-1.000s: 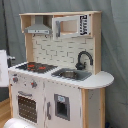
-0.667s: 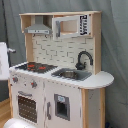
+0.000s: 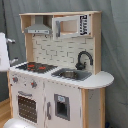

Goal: Play with the kitchen

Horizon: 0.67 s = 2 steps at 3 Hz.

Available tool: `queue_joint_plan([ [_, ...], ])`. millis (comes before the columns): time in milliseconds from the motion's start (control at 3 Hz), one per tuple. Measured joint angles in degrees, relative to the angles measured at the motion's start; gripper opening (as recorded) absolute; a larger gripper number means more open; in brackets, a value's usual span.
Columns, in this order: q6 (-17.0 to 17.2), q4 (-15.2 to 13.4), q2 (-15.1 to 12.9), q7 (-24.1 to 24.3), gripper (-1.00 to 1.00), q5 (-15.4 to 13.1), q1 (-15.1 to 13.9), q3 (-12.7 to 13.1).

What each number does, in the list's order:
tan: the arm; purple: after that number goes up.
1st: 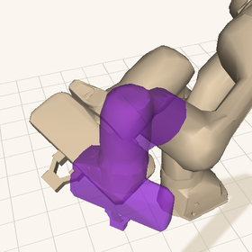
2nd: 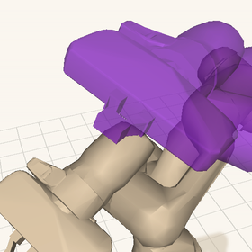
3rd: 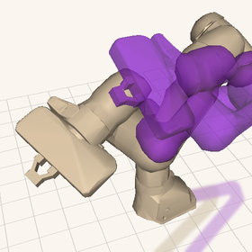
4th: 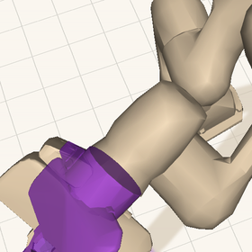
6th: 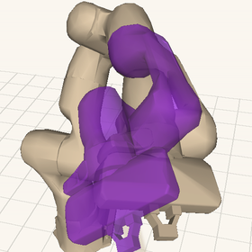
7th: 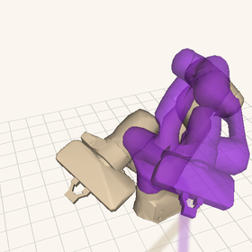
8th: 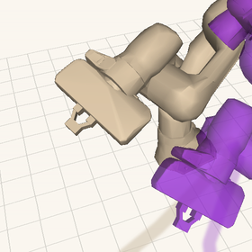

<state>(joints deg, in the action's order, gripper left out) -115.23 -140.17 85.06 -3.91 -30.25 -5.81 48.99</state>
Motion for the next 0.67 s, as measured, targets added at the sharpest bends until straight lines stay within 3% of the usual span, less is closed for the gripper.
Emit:
queue_joint_plan([
  [667,1.0,4.8,0.3,-3.9,1.00,-9.7,1.1,-6.4],
])
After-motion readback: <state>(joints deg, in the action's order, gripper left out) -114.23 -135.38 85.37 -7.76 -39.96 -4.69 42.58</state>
